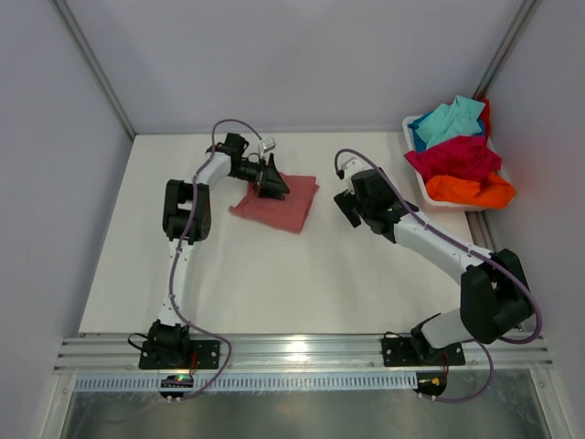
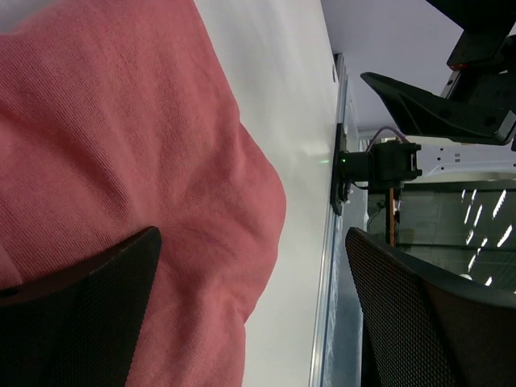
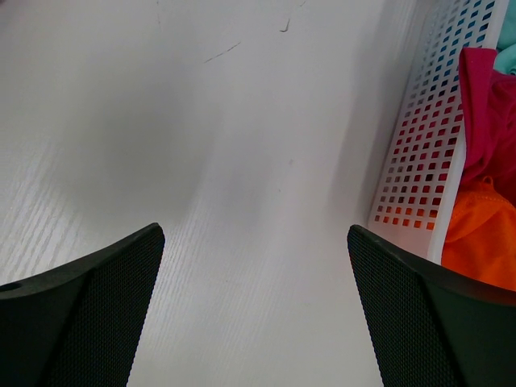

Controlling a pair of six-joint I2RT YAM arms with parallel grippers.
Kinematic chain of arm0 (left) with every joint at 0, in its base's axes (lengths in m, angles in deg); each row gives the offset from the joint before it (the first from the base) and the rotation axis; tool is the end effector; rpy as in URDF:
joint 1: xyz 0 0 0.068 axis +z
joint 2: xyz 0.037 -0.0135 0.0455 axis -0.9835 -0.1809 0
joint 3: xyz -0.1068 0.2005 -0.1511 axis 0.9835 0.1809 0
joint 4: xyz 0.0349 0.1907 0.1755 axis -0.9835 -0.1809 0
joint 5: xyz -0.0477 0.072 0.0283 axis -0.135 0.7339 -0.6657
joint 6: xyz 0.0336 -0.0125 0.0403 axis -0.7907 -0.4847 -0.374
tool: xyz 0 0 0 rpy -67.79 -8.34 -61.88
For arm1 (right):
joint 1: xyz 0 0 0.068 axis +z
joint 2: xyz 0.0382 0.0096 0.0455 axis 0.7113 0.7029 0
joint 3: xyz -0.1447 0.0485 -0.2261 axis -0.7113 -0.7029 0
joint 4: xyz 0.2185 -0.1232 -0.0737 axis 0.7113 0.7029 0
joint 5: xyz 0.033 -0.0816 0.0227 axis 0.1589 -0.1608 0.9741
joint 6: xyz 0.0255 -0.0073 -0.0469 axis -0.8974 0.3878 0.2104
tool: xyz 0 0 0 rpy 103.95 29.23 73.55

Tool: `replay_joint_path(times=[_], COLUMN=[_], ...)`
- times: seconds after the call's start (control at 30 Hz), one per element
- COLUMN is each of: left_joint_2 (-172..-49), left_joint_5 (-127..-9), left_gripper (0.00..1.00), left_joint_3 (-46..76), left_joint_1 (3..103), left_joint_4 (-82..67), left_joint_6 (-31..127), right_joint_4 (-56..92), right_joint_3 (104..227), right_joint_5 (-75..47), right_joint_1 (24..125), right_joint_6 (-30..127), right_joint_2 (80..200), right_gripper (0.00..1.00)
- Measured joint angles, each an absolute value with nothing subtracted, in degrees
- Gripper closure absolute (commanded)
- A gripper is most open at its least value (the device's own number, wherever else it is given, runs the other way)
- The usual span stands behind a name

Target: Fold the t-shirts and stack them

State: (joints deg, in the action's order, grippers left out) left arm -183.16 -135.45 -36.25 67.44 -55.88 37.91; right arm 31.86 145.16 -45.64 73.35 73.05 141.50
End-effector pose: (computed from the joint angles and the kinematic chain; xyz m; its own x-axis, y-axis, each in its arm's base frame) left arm 0.5001 -0.1427 0.1259 -0.9310 0.1956 -0.3081 0.3431 0.1817 -0.9215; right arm 0.2817 0.1333 0.2469 -0.5062 -0.5863 -0.6324 -0.3277 0.8091 -0.4878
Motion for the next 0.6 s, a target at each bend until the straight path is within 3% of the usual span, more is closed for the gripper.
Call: replay_joint_path(times=[0.37, 0.6], left_joint_2=[-178.9, -164.23], left_joint_5=[-127.64, -122.7], left_gripper=[0.01, 0.01], left_joint_3=[-36.28, -33.96], left_joint_1=[65.67, 62.74], left_joint_4=[-67.7, -72.53], left_joint_6=[25.82, 23.35], right_joint_4=[32.51, 32.51], right_joint_3=[145.16, 145.16], right_joint_5=[-43.71, -42.64], right_joint_1=[73.35, 73.35], right_joint_6=[73.05, 73.03], right_joint_2=[141.5, 141.5], right_gripper=[0.01, 0.0])
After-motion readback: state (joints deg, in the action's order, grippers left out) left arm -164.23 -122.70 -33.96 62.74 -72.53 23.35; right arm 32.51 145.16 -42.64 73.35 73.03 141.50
